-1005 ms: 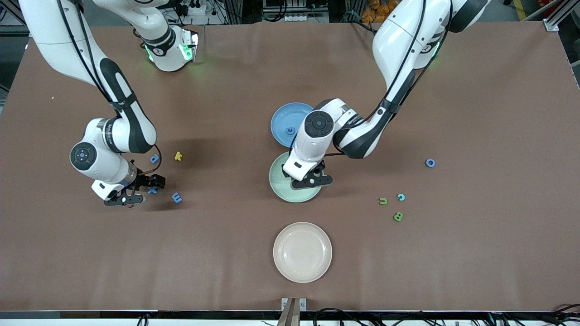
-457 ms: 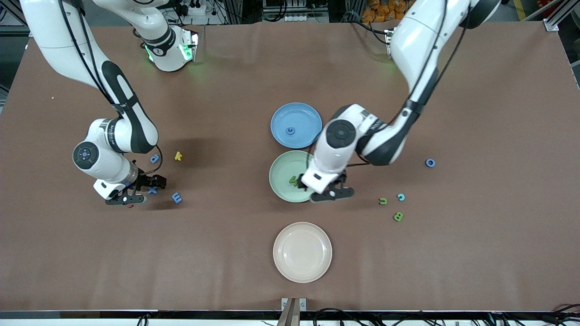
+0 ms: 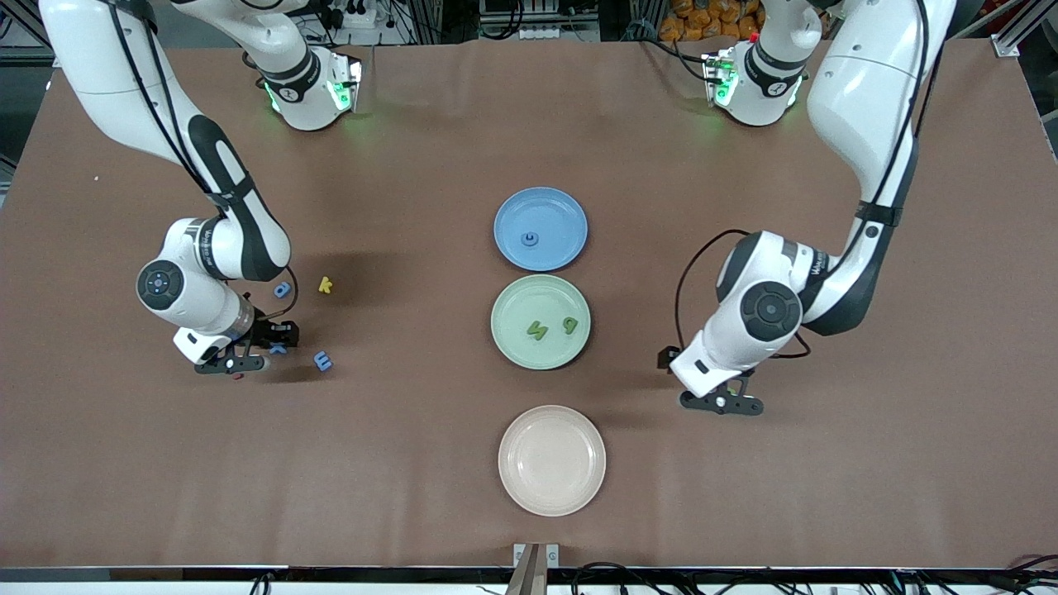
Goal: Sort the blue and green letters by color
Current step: 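Place the green N on the green plate while the right gripper grasps the blue x, then grasp the green u with the left gripper while the right gripper carries the x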
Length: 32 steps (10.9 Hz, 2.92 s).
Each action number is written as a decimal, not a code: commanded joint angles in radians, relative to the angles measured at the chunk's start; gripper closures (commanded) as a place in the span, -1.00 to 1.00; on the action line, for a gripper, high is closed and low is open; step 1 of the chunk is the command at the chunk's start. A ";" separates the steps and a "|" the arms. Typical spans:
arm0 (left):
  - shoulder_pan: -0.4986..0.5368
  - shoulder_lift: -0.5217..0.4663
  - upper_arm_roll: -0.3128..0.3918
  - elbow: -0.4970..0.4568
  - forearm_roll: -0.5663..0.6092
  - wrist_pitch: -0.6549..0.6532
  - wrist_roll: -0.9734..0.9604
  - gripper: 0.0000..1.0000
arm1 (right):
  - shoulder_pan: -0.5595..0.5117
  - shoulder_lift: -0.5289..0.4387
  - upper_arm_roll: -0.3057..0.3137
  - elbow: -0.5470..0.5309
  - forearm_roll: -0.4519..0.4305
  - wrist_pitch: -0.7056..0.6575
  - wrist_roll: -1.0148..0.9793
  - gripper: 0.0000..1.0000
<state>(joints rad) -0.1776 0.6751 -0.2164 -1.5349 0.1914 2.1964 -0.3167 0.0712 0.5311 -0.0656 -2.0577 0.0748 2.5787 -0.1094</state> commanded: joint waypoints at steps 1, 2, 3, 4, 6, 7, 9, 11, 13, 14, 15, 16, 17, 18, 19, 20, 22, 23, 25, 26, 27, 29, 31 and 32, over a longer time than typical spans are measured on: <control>0.065 -0.003 -0.014 -0.126 0.074 0.130 -0.010 -1.00 | -0.010 -0.002 0.016 -0.007 0.016 0.003 0.078 0.78; 0.057 0.001 -0.015 -0.137 0.068 0.140 -0.028 -1.00 | -0.008 -0.002 0.016 -0.007 0.017 0.003 0.092 0.82; 0.055 0.004 -0.014 -0.146 0.068 0.152 -0.038 -1.00 | -0.007 -0.003 0.016 -0.007 0.017 0.002 0.096 0.83; 0.062 0.015 -0.015 -0.165 0.068 0.187 -0.041 -1.00 | -0.007 -0.009 0.016 -0.005 0.017 -0.003 0.100 0.83; 0.063 0.018 -0.015 -0.175 0.045 0.200 -0.102 -0.97 | 0.010 -0.051 0.016 -0.001 0.017 -0.064 0.169 0.84; 0.056 0.018 -0.017 -0.179 0.039 0.203 -0.122 -0.94 | 0.022 -0.078 0.016 -0.001 0.017 -0.112 0.219 0.84; 0.063 0.034 -0.017 -0.179 0.031 0.209 -0.142 -0.82 | 0.073 -0.117 0.016 -0.002 0.057 -0.175 0.324 0.84; 0.060 0.038 -0.015 -0.189 0.023 0.229 -0.145 -0.73 | 0.189 -0.149 0.016 -0.001 0.178 -0.216 0.407 0.84; 0.060 0.038 -0.015 -0.200 0.025 0.233 -0.145 -0.64 | 0.332 -0.160 0.016 0.001 0.235 -0.206 0.540 0.84; 0.060 0.038 -0.015 -0.202 0.025 0.232 -0.143 -0.59 | 0.398 -0.160 0.016 -0.001 0.237 -0.206 0.574 0.84; 0.060 0.038 -0.015 -0.202 0.026 0.233 -0.143 -0.57 | 0.460 -0.158 0.018 0.001 0.237 -0.206 0.614 0.84; 0.060 0.038 -0.015 -0.202 0.028 0.233 -0.143 -0.48 | 0.522 -0.154 0.018 0.001 0.237 -0.206 0.626 0.84; 0.060 0.038 -0.015 -0.203 0.028 0.233 -0.142 -0.29 | 0.585 -0.154 0.020 0.001 0.240 -0.206 0.638 0.84; 0.061 0.038 -0.015 -0.203 0.028 0.232 -0.136 -0.09 | 0.657 -0.154 0.020 0.007 0.275 -0.204 0.658 0.84; 0.061 0.038 -0.014 -0.203 0.031 0.232 -0.133 0.00 | 0.711 -0.151 0.020 0.027 0.290 -0.206 0.672 0.84; 0.063 0.038 -0.014 -0.202 0.033 0.232 -0.130 0.09 | 0.751 -0.145 0.026 0.050 0.290 -0.206 0.688 0.84; 0.061 0.040 -0.014 -0.202 0.033 0.233 -0.128 0.59 | 0.795 -0.105 0.058 0.100 0.292 -0.203 0.747 0.83; 0.061 0.041 -0.014 -0.202 0.034 0.232 -0.128 0.86 | 0.818 -0.085 0.064 0.116 0.290 -0.201 0.770 0.77; 0.047 0.035 -0.014 -0.200 0.034 0.230 -0.137 1.00 | 0.863 -0.039 0.067 0.133 0.289 -0.154 0.796 0.64; 0.032 0.031 -0.015 -0.195 0.034 0.230 -0.143 1.00 | 0.861 -0.036 0.076 0.133 0.289 -0.150 0.821 -0.40; 0.021 0.024 -0.018 -0.189 0.034 0.229 -0.148 1.00 | 0.851 -0.045 0.078 0.131 0.289 -0.155 0.826 -0.99; -0.006 0.005 -0.033 -0.186 0.025 0.229 -0.182 1.00 | 0.803 -0.063 0.076 0.133 0.290 -0.216 0.824 -1.00; -0.052 0.011 -0.079 -0.151 0.025 0.229 -0.333 1.00 | 0.747 -0.091 0.073 0.134 0.290 -0.259 0.827 -1.00; -0.103 0.015 -0.080 -0.130 0.023 0.229 -0.417 1.00 | 0.707 -0.111 0.072 0.133 0.287 -0.311 0.824 -1.00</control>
<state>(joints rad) -0.1956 0.7020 -0.2898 -1.6941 0.2298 2.4282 -0.5749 0.8529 0.4726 0.0002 -1.9201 0.3477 2.3557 0.7083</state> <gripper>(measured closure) 0.731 0.013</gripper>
